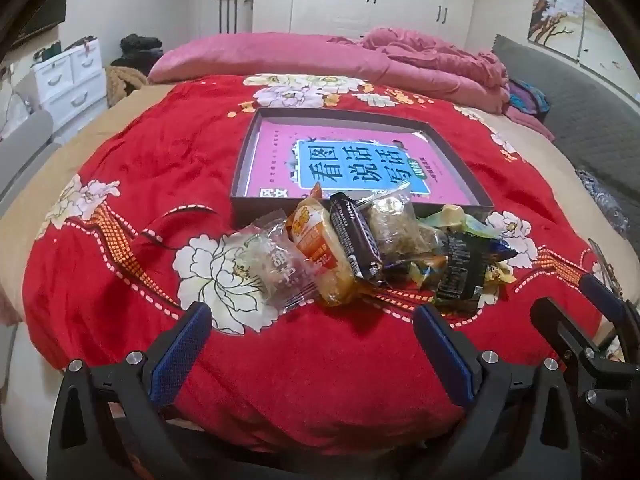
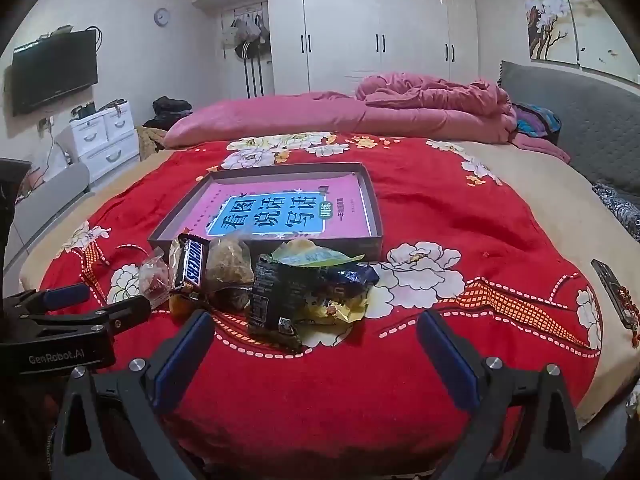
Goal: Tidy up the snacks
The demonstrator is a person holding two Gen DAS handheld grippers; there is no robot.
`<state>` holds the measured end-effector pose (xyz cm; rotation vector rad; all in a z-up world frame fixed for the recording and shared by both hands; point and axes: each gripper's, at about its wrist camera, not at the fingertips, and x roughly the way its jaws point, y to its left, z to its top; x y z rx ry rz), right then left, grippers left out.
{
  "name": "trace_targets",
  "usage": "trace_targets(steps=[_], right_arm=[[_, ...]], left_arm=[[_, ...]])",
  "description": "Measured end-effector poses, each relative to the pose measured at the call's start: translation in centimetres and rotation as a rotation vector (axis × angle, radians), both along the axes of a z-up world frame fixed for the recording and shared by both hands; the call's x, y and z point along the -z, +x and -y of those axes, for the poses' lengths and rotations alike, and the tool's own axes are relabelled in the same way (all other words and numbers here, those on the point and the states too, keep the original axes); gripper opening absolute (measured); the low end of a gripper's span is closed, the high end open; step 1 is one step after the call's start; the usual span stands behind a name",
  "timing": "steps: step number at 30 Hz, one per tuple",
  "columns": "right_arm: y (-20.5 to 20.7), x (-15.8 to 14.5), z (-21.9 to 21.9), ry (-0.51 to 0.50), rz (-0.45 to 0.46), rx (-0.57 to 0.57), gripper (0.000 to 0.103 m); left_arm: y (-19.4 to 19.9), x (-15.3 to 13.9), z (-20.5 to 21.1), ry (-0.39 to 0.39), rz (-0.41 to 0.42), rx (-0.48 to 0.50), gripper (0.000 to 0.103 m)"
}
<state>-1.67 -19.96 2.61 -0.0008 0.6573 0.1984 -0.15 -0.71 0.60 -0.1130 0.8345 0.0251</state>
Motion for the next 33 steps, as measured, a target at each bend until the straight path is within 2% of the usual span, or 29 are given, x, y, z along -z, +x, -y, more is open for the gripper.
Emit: trace_targets(steps=[33], right_arm=[[0.03,0.04,0.03,0.001,0.000,0.007,0.102]], left_arm=[[-0.08,-0.09,0.56,0.014,0.011,0.016,0.100]])
